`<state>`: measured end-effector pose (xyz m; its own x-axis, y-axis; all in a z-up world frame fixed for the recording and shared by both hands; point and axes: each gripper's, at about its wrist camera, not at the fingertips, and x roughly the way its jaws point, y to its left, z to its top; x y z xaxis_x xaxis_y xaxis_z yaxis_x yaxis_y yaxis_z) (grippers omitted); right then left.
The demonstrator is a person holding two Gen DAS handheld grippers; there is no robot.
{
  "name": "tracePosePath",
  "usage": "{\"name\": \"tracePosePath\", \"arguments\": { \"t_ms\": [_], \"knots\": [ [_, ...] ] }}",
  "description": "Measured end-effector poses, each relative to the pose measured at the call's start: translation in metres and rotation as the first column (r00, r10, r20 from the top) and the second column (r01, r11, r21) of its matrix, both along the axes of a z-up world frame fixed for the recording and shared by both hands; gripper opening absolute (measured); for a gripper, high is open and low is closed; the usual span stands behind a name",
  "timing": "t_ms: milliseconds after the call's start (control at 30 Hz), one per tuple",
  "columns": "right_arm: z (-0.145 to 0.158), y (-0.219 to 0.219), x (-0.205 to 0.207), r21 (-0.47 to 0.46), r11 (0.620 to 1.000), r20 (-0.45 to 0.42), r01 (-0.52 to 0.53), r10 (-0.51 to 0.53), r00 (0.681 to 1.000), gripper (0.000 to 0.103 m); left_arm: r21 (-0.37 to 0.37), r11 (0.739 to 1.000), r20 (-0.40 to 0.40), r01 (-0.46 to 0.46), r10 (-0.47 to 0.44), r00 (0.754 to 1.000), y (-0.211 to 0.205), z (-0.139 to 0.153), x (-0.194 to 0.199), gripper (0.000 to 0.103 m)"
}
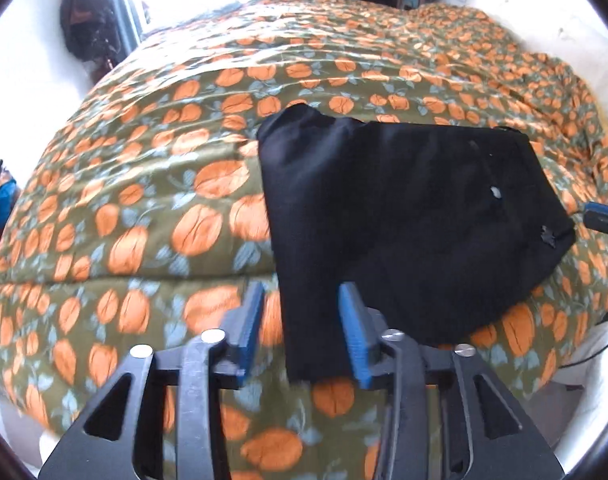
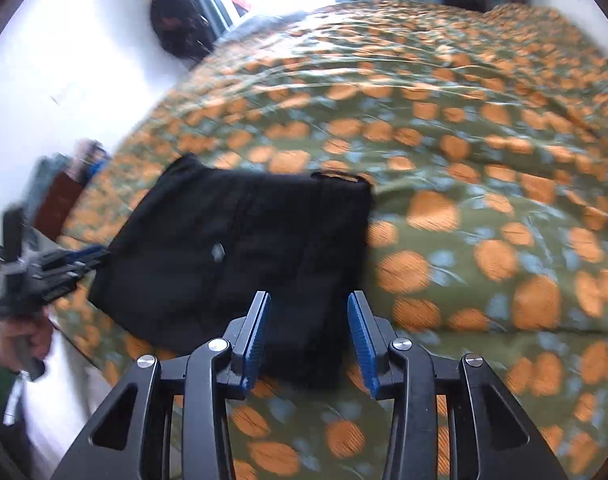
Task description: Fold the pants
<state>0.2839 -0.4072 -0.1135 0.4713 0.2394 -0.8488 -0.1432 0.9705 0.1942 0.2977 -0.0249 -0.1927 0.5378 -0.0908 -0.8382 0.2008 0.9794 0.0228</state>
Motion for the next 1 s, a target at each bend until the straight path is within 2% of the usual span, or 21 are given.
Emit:
{"name": "tracePosePath", "arguments": {
  "t_ms": [33,67,100,200,267,333,433,567,633,800,1000],
  "knots": [
    [0.008,0.000,-0.014,-0.016,1.000,0.021,0.010,-0.009,1.000,0.059,0.005,1.000,0.018,-0.013,0.013,1.000,0.002,0.005,-0.013,0.066],
    [0.017,0.001,-0.032,-0.037,0.999,0.051,0.026,-0.024,0.998,0.077,0.012,1.000,0.042,-0.024,0.023,0.999,0.004,0.011,-0.025,0.075],
    [0.025,0.003,-0.047,-0.063,0.997,0.078,0.046,-0.041,0.996,0.088,0.024,0.999,0.076,-0.035,0.034,0.997,0.005,0.019,-0.039,0.083],
    [0.042,0.015,-0.089,-0.120,0.990,0.115,0.071,-0.057,0.992,0.093,0.062,0.996,0.174,-0.064,0.053,0.983,-0.003,0.042,-0.072,0.101],
    [0.050,0.028,-0.111,-0.141,0.987,0.117,0.082,-0.066,0.991,0.098,0.076,0.995,0.208,-0.065,0.048,0.977,-0.012,0.055,-0.087,0.101],
    [0.059,0.035,-0.127,-0.139,0.986,0.151,0.091,-0.070,0.986,0.099,0.106,0.992,0.182,-0.075,0.055,0.982,-0.023,0.061,-0.093,0.101],
    [0.070,0.047,-0.144,-0.149,0.983,0.186,0.106,-0.077,0.980,0.099,0.151,0.980,0.186,-0.128,0.099,0.978,-0.031,0.069,-0.103,0.101],
    [0.080,0.061,-0.157,-0.184,0.979,0.183,0.085,-0.050,0.982,0.099,0.077,0.988,0.104,-0.137,0.129,0.986,-0.030,0.073,-0.112,0.101],
    [0.082,0.064,-0.160,-0.202,0.976,0.175,0.078,-0.043,0.984,0.099,0.090,0.985,0.101,-0.149,0.140,0.985,-0.030,0.075,-0.118,0.101],
    [0.088,0.061,-0.171,-0.196,0.977,0.148,0.088,-0.060,0.987,0.099,0.127,0.986,0.101,-0.109,0.097,0.990,-0.027,0.085,-0.135,0.101],
    [0.096,0.057,-0.181,-0.186,0.975,0.140,0.119,-0.093,0.986,0.099,0.138,0.989,0.051,-0.048,0.041,0.998,-0.026,0.084,-0.147,0.101]
  ]
}}
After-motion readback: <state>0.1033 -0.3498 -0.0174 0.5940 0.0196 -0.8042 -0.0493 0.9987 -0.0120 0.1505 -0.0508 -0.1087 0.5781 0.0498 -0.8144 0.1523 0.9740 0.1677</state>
